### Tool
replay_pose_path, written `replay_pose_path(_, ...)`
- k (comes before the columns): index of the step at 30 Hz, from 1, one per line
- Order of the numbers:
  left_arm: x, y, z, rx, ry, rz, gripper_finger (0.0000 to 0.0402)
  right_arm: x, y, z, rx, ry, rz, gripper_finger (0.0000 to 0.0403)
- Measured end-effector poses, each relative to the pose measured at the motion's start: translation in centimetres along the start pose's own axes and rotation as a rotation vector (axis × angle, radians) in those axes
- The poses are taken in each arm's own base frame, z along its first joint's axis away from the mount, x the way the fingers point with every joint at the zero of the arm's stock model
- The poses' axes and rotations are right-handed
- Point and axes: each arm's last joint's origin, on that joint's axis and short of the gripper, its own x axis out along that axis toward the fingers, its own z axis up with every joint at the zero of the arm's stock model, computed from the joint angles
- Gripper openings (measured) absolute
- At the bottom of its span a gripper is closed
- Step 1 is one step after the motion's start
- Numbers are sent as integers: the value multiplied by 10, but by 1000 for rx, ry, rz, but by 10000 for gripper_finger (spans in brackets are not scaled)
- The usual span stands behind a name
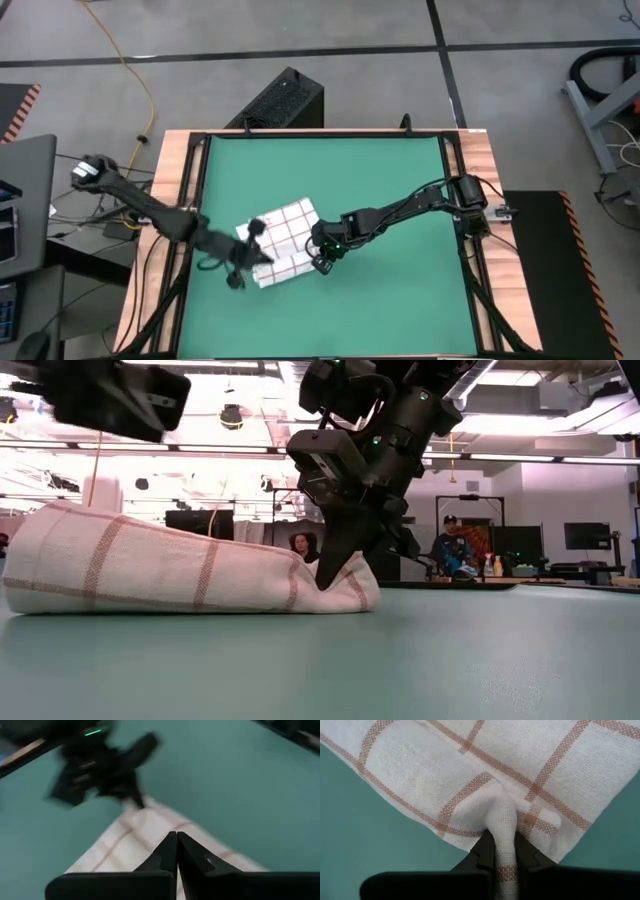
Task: Roll towel
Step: Roll the white towel
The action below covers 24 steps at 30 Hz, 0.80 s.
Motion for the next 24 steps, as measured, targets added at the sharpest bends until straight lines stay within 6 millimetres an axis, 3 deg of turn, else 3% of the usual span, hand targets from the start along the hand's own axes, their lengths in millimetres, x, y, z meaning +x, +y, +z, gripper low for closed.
replay_pose_path(6,31,-48,5,106,65,0,0,0,0,0,-1,0,1,39)
replay_pose_path(14,76,-72,-21,125,297,83,0,0,0,0,-8,2,0,39)
replay_pose_path(19,77,-73,-29,56,346,149,0,0,2,-2,-13,6,0,39)
replay_pose_path(24,60,-73,-24,27,347,230,0,0,2,-2,-13,19,8,39)
